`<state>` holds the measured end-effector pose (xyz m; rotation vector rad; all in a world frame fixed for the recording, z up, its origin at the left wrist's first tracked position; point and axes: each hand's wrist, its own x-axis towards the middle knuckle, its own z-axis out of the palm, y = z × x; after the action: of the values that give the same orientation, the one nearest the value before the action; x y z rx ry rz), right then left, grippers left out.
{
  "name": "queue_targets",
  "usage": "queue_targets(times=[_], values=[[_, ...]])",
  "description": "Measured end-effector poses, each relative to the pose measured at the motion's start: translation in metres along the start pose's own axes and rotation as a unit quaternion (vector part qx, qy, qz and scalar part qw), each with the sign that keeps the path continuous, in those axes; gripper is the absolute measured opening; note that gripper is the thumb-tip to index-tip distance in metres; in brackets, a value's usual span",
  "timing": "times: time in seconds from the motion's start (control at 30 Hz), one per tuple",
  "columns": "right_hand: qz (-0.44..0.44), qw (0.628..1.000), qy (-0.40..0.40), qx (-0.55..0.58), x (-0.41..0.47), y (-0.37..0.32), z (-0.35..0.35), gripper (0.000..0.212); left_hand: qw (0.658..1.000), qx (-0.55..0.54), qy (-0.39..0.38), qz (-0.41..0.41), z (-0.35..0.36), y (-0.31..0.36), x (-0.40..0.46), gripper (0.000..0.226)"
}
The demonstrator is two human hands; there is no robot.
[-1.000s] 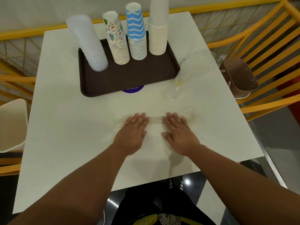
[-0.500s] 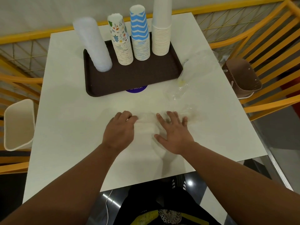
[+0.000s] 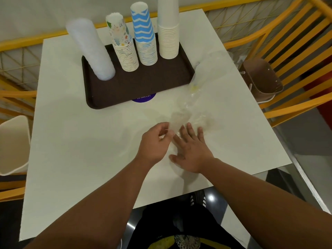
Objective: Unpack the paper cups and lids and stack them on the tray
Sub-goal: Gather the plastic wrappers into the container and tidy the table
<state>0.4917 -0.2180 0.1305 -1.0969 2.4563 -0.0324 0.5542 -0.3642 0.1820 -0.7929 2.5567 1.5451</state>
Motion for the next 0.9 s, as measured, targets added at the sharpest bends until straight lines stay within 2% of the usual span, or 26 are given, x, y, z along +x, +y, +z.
queue_targets(times=[0.1,0.23,0.3,0.4,0.47,0.57,0.63,0.77,0.9], values=[[-0.012,1.000,0.014,0.013,-0.001,0.002,0.000,0.082,0.998,0.050,0.022,0.040,0.006,0.000,-0.001,0.028],[-0.036,0.995,0.065,0.073,-0.004,0.009,0.002,0.091,0.988,0.111,-0.019,0.106,0.009,0.008,0.003,0.023],[-0.046,0.983,0.103,0.146,-0.007,0.012,0.001,0.086,0.987,0.114,-0.034,0.109,0.014,0.011,0.009,0.021],[-0.006,0.934,0.162,0.318,-0.011,0.019,-0.002,0.065,0.984,0.140,-0.038,0.107,0.022,0.009,0.018,0.019],[0.041,0.904,0.219,0.365,-0.012,0.024,-0.006,0.067,0.980,0.165,-0.030,0.104,0.027,0.007,0.023,0.019],[0.178,0.841,0.285,0.423,-0.012,0.032,-0.012,0.070,0.976,0.194,-0.012,0.103,0.034,0.006,0.028,0.020],[0.210,0.806,0.316,0.454,-0.014,0.035,-0.019,0.074,0.971,0.216,-0.005,0.106,0.038,0.005,0.031,0.020],[0.185,0.854,0.316,0.369,-0.019,0.036,-0.019,0.066,0.963,0.245,-0.004,0.115,0.044,0.004,0.034,0.023],[0.210,0.857,0.276,0.380,-0.020,0.041,-0.013,0.059,0.956,0.254,-0.016,0.143,0.046,0.006,0.034,0.026]])
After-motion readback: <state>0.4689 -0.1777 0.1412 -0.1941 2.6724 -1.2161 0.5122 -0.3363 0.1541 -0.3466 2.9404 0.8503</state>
